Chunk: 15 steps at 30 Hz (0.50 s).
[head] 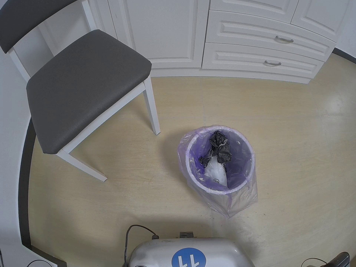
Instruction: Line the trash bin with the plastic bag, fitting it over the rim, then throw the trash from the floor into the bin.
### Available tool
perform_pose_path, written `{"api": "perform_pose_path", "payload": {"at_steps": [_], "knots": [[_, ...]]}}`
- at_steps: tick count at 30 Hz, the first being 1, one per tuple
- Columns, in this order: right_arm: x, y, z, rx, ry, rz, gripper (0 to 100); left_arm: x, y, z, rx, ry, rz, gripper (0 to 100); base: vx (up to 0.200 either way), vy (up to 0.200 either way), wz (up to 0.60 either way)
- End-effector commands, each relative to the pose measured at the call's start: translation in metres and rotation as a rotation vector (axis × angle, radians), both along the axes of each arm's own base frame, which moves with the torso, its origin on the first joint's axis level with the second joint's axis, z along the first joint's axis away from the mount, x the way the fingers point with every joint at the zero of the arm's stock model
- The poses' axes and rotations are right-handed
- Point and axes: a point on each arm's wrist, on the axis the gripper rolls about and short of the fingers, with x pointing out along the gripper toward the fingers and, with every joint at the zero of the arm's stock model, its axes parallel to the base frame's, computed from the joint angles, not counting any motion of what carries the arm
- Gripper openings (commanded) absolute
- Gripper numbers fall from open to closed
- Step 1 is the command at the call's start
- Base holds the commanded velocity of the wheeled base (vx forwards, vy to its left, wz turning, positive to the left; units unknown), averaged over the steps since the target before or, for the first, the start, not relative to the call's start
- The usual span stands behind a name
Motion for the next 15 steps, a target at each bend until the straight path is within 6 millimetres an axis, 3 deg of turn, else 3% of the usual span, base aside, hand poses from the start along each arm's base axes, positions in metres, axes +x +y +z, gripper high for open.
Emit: {"api": "perform_pose_path", "payload": {"at_steps": [1,7,15], "knots": [[0.013,0.0,-0.02,-0.02,0.075,-0.014,100,0.013,-0.001,-0.031,0.006,0.103,-0.027,100,0.0,0.0,0.0],[0.034,0.0,-0.052,-0.035,0.207,-0.009,100,0.027,-0.001,-0.062,-0.038,0.218,-0.054,100,0.0,0.0,0.0],[0.05,0.002,-0.084,-0.078,0.366,0.031,100,0.031,-0.001,-0.08,-0.112,0.382,-0.074,100,0.0,0.0,0.0]]}}
